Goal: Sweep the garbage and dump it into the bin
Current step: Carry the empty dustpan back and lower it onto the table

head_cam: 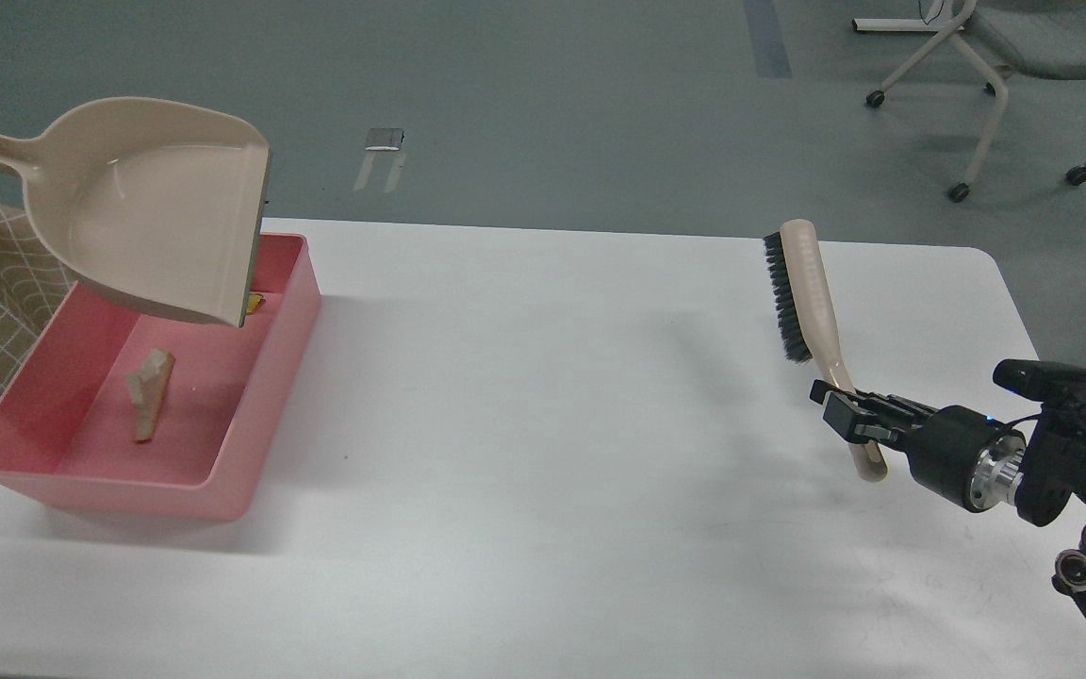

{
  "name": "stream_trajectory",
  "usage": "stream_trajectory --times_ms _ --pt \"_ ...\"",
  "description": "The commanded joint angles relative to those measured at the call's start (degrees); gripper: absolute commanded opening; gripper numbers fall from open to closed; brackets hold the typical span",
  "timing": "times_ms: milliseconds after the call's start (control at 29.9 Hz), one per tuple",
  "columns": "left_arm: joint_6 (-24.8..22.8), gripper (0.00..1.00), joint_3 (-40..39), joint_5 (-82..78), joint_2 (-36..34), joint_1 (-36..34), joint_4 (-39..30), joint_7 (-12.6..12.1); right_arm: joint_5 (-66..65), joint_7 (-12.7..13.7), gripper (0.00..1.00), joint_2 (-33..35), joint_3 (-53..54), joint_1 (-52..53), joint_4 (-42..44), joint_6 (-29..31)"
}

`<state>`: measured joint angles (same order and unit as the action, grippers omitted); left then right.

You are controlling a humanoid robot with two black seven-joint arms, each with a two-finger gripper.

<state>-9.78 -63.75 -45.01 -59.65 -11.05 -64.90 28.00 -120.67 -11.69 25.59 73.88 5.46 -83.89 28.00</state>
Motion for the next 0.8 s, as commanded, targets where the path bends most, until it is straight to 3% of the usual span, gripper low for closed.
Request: stream_trajectory --times_ms 0,234,468,769 --pt "2.4 0.03 0.7 -0.5 4.4 -1.4 -3.1 0.0 0.1 0.0 0.15 0.7 0.4 -0.1 0.0 0.0" --pt "6.4 0.03 1.1 -3.9 13.1 -1.5 -8.7 0.0 2.3 0.0 0.15 3.7 1.4 -0.8 -0.2 0.0" --pt "7.4 0.04 1.8 -13.4 22.7 -1.6 -9.4 -0.1 5.4 0.0 0.15 6.7 3.3 -2.9 -0.7 0.0" --pt "12.1 0.06 12.2 -15.6 28.5 -3.8 -9.3 -1.7 6.2 0.0 0.15 7.7 5.2 -7.0 -1.9 0.0"
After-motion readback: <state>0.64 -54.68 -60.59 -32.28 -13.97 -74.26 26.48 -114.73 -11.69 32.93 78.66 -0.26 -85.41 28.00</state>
